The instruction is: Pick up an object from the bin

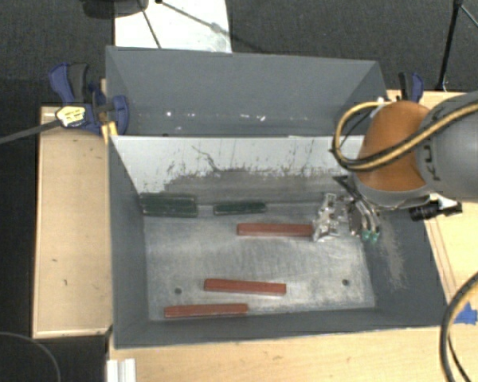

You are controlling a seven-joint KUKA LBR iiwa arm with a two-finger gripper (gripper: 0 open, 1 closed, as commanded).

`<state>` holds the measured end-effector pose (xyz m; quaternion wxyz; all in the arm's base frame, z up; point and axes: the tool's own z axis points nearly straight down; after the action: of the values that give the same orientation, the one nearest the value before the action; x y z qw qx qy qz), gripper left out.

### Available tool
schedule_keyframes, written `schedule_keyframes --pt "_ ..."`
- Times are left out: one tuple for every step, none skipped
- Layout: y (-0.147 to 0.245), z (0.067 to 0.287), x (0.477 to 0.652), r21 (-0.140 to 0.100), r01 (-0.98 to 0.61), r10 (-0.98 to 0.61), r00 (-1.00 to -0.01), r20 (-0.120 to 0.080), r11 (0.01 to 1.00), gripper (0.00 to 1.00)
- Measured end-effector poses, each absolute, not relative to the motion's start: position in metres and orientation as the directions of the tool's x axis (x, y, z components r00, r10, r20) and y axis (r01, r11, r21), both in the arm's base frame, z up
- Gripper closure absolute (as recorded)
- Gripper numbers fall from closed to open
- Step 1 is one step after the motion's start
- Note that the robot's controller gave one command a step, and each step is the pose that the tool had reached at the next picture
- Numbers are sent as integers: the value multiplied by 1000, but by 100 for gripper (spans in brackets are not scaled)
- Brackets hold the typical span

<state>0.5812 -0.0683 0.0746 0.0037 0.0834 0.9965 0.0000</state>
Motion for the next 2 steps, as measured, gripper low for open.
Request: schedule_keyframes --pt "-68 73 581 0 162 162 -987 -8 987 0" --pt "-68 75 581 0 158 158 -987 -7 987 100"
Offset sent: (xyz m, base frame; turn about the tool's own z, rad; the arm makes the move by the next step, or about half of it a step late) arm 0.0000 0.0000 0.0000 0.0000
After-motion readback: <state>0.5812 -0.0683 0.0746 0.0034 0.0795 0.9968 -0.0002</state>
